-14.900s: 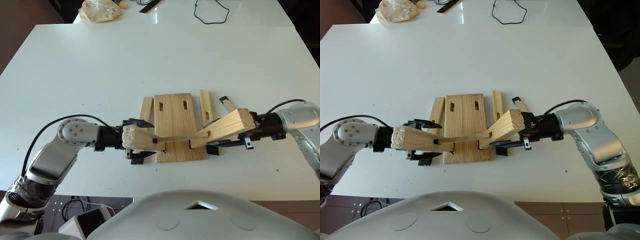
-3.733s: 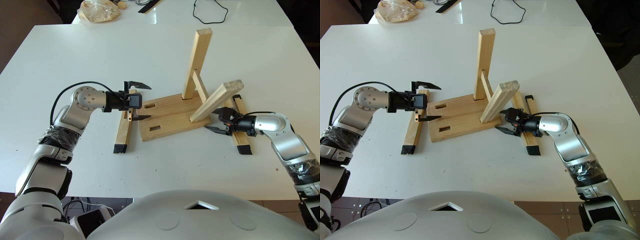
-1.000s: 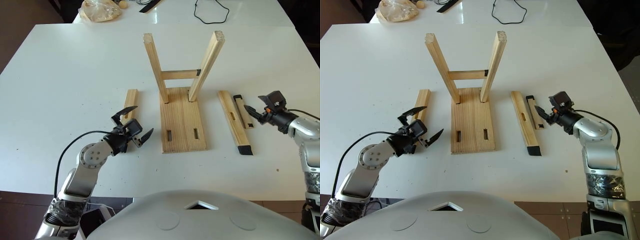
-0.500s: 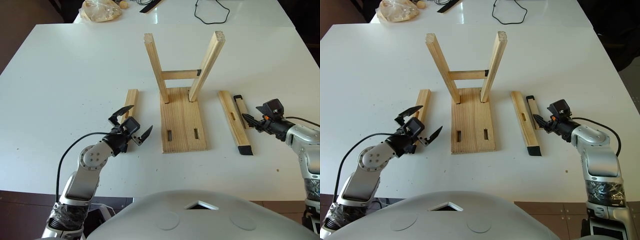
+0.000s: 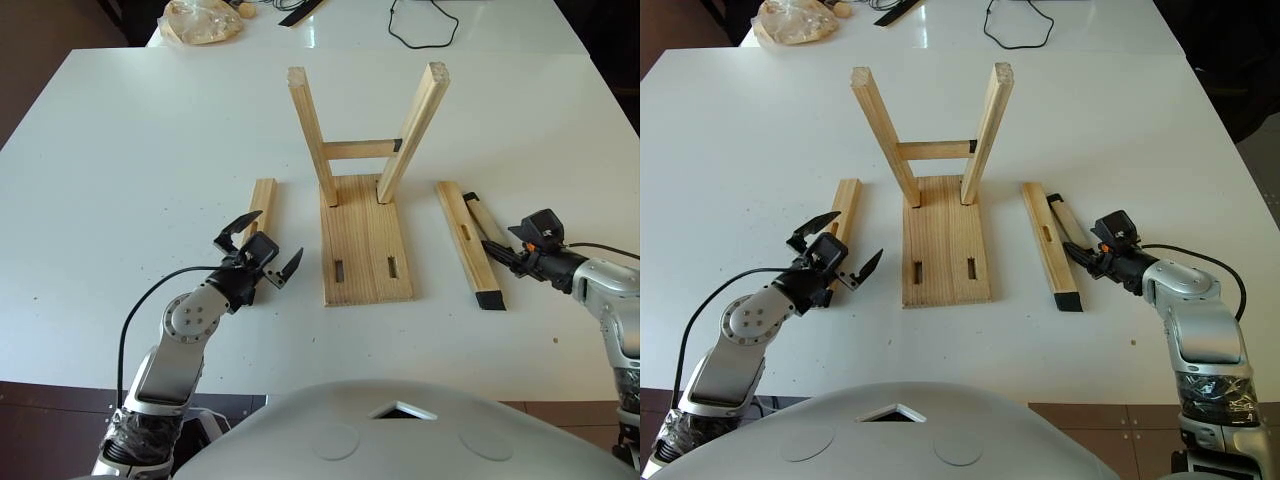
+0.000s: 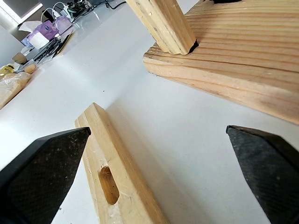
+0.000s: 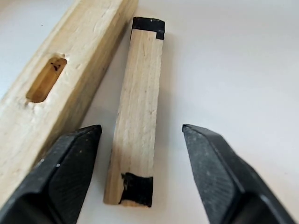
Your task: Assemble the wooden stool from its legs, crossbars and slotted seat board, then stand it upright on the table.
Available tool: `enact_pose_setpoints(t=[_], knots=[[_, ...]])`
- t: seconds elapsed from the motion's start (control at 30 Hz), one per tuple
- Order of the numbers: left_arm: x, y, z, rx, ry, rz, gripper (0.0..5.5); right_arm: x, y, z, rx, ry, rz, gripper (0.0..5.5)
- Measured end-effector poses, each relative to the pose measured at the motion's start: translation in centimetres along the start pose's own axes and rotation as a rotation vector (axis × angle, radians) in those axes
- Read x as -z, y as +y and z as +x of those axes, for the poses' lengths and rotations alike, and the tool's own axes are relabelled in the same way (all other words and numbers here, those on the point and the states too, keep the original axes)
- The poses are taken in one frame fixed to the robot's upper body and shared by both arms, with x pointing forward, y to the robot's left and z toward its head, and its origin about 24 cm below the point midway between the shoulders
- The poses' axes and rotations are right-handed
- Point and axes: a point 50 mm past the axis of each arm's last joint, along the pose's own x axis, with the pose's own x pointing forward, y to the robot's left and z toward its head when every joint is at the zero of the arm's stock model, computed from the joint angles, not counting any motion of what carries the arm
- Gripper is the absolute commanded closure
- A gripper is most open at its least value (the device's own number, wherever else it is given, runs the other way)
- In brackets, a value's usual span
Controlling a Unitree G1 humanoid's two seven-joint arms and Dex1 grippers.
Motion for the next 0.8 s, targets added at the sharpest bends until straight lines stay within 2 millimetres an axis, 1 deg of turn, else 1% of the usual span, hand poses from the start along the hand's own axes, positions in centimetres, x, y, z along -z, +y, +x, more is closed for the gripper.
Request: enact_pose_setpoints(t=[0.03,0.13,0.23,0.37,0.53,0.57,0.73,0.8], knots=[[0.0,0.0,0.0,0.0,0.0,0.0,0.1,0.0,0.0,0.0,-0.001,0.0,0.0,2.96],[0.0,0.0,0.0,0.0,0.001,0.001,0.1,0.3,0.2,-0.1,-0.007,0.002,-0.004,3.79],[0.0,0.1,0.0,-0.002,0.0,0.003,0.1,0.5,0.3,-0.1,-0.01,0.0,-0.007,4.19],[-0.3,0.4,0.1,-0.011,-0.003,0.009,0.1,0.8,0.0,0.1,-0.002,0.009,0.011,4.2],[-1.1,0.9,0.0,-0.012,-0.046,-0.023,0.85,0.4,-0.9,0.9,0.037,-0.022,0.045,4.2],[-1.3,1.0,0.0,-0.012,-0.059,-0.031,0.9,0.2,-1.1,1.0,0.043,-0.026,0.047,4.2],[-3.1,1.7,-0.2,0.008,-0.161,-0.145,1.84,-0.5,-2.8,1.5,0.104,-0.046,0.09,4.2],[-3.7,2.1,-0.4,0.026,-0.194,-0.223,1.87,-2.1,-3.8,1.5,0.119,-0.108,0.106,4.2]])
